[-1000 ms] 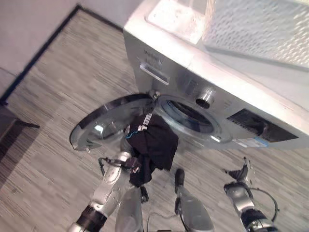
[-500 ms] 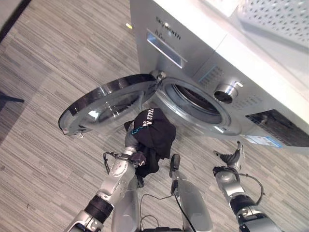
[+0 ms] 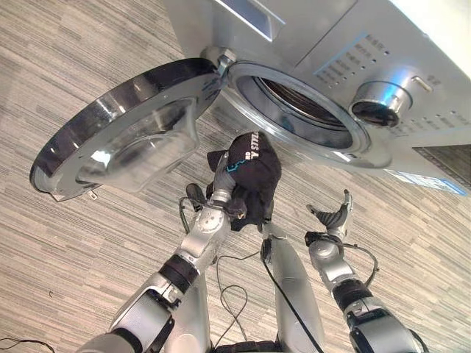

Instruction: Grab the laundry basket,head to the washer,open it,put in the laundry and shut it.

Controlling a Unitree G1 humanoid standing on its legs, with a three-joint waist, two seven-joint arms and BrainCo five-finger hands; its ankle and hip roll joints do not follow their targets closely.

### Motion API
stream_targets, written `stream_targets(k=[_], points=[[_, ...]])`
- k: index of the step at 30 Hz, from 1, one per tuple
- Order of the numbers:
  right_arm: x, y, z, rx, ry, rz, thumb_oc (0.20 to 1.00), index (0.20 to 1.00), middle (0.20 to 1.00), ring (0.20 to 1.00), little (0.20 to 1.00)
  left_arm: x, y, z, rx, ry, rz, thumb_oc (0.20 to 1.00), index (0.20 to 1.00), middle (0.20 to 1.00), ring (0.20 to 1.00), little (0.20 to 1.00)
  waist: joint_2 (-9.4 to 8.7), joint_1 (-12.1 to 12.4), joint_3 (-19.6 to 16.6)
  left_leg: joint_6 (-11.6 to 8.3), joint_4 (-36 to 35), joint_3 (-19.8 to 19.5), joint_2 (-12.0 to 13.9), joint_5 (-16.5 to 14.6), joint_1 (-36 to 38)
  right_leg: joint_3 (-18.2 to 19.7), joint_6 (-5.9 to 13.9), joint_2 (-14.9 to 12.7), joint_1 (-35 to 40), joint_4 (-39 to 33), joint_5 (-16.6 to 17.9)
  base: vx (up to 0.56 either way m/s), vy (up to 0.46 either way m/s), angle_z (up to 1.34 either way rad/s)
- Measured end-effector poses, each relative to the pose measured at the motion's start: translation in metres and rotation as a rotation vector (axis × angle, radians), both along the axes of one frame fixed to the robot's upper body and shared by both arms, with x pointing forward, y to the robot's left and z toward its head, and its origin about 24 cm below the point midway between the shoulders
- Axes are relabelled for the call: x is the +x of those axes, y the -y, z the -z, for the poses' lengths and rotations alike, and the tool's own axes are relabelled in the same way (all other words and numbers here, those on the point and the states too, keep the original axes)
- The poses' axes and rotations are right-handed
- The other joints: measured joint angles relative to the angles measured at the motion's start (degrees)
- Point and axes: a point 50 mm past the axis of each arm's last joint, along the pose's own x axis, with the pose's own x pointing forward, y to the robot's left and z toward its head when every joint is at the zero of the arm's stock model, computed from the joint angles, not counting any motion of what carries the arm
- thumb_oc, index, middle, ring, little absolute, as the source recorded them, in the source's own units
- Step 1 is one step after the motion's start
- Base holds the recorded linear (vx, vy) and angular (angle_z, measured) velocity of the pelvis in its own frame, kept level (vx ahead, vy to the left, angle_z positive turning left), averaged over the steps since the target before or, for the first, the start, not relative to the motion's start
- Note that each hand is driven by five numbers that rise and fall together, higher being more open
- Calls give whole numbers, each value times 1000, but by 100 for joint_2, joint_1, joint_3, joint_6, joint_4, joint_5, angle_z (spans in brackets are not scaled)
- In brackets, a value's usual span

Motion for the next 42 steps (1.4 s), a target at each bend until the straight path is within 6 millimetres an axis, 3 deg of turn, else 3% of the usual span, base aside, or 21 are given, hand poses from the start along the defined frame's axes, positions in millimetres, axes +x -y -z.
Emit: stream_targets(k=[2, 4, 9, 10, 13, 16, 21, 26, 29, 35, 42], points=[[-8, 2, 14, 32, -48, 26, 1000, 1000, 1000, 1000, 1000, 0, 0, -1, 0, 2, -3, 200, 200, 200, 200, 200, -4, -61, -2, 1, -2, 20, -1, -1, -14, 8, 0, -5, -18, -3, 0, 16, 6, -2], [-31, 6, 41, 74, -155, 59, 1000, 1000, 1000, 1000, 1000, 1, 0, -2, 3, 5, -3, 200, 200, 200, 200, 200, -14, -127, -9, 22, 0, 51, -6, -17, -27, 25, 7, -7, -32, -19, 5, 11, 5, -2], [-92, 27, 95, 126, -437, 178, 1000, 1000, 1000, 1000, 1000, 3, 3, -8, 7, 18, -16, 200, 200, 200, 200, 200, -36, -203, -38, 35, 2, 135, -10, -33, -101, 129, 46, -4, -156, -38, 49, 14, -5, -8], [-115, 31, 109, 149, -525, 216, 1000, 1000, 1000, 1000, 1000, 4, 5, -12, 9, 30, -14, 200, 200, 200, 200, 200, -32, -283, -112, 36, 5, 151, -10, -32, -216, 147, 57, -9, -295, -49, 67, 5, 0, -5], [-143, 36, 124, 220, -623, 310, 1000, 1000, 1000, 1000, 1000, 6, 9, -18, 16, 49, -5, 200, 200, 200, 200, 200, -15, -317, -179, 38, 9, 205, -8, -30, -344, 192, 83, -11, -447, -48, 124, 1, 16, -8], [-159, 39, 131, 257, -674, 365, 1000, 1000, 1000, 1000, 1000, 9, 10, -22, 5, 54, -15, 200, 200, 200, 200, 200, 49, -314, -357, 39, 6, 294, -27, -30, -522, 299, 110, -27, -713, -42, 147, -9, 21, -9], [-145, 30, 127, 288, -601, 318, 1000, 1000, 1000, 1000, 1000, 13, 20, -40, -34, 94, -34, 200, 200, 200, 200, 200, 91, -313, -429, 45, 12, 433, -34, -36, -628, 453, 129, -27, -936, 14, 165, -23, 22, -9], [-124, 24, 116, 284, -490, 249, 1000, 1000, 1000, 1000, 1000, 32, 19, -85, -37, 189, -102, 200, 200, 200, 200, 200, 50, -484, -519, 96, 235, 483, 42, -70, -1014, 505, 133, -3, -1367, 256, 182, -5, -58, -7], [-113, 20, 109, 291, -423, 221, 1000, 1000, 1000, 1000, 1000, 45, 8, -97, -32, 189, -186, 200, 200, 200, 200, 200, 45, -699, -520, 111, 448, 423, 130, -110, -1170, 472, 94, 32, -1505, 456, 126, -3, -52, 1], [-101, 14, 100, 291, -346, 168, 1000, 1000, 1000, 1000, 1000, 57, -2, -101, -12, 158, -253, 200, 200, 200, 200, 200, 18, -783, -528, 37, 885, 379, 254, -240, -1508, 486, -30, 49, -1882, 905, -53, 4, -32, 1], [-83, 13, 81, 258, -227, 68, 1000, 1000, 1000, 1000, 1000, 71, -37, -148, -6, 240, -392, 200, 200, 200, 200, 200, 3, -1007, -522, 18, 1125, 359, 380, -253, -2001, 488, -51, 116, -2352, 1054, -47, 5, -20, -2]])
